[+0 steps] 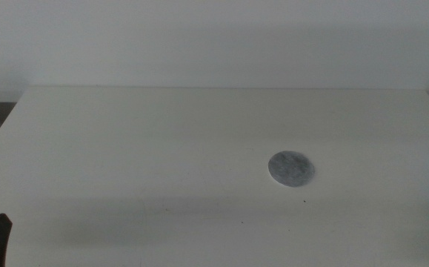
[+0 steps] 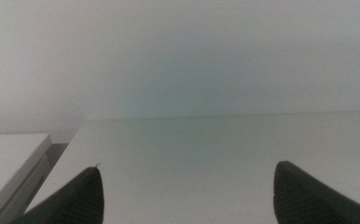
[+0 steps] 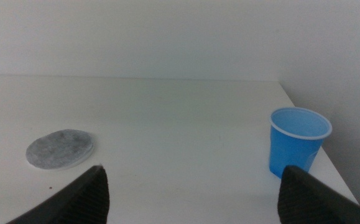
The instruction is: Place an empty cup on a cup mat.
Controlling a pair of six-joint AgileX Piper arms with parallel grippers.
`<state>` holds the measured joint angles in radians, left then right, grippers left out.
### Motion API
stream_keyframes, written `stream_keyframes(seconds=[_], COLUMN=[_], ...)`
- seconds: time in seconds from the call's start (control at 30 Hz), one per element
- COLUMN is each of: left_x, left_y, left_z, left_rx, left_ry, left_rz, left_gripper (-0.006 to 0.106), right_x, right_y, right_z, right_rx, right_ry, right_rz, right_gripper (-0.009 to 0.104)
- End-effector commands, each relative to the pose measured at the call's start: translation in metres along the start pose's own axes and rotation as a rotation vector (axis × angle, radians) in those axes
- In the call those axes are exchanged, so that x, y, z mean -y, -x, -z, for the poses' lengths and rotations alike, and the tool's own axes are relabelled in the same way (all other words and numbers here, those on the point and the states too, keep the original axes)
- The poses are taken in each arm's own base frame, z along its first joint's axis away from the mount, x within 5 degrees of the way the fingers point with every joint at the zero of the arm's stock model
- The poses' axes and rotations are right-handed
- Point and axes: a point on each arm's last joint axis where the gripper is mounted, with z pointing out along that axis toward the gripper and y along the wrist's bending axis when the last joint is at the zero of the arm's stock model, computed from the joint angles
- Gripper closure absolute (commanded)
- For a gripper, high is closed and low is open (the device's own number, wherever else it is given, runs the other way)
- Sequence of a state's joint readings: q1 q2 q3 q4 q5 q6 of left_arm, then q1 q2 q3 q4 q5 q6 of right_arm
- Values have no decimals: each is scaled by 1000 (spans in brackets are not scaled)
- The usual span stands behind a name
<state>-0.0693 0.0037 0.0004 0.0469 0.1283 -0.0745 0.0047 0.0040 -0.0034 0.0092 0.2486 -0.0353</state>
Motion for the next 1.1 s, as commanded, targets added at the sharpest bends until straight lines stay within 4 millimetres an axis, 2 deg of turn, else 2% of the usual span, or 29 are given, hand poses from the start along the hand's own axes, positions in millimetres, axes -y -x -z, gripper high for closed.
stream_keyframes(seconds=[0.0, 0.57, 0.77, 0.93, 0.97, 1.07], left_x=[0, 0, 0, 0, 0, 0], left_y=[1, 1, 1, 1, 1, 1], left_z=[0, 0, 0, 0, 0, 0], left_rx=[17, 17, 17, 17, 17, 17], left_ry=[-2, -2, -2, -2, -2, -2], left_rz=[5, 5, 5, 5, 5, 5], left_gripper=[7, 7, 7, 7, 7, 7], right_x=[1, 1, 0, 1, 1, 1], right_y=[0, 3, 9, 43, 63, 89], right_z=[0, 0, 1, -4, -10, -25], right_rx=[11, 43, 90, -3, -78, -289], right_ry=[-9, -12, 1, 3, 1, -12], right_rz=[14, 36, -75, -167, -180, -224], right_gripper=[10, 10, 10, 10, 10, 10])
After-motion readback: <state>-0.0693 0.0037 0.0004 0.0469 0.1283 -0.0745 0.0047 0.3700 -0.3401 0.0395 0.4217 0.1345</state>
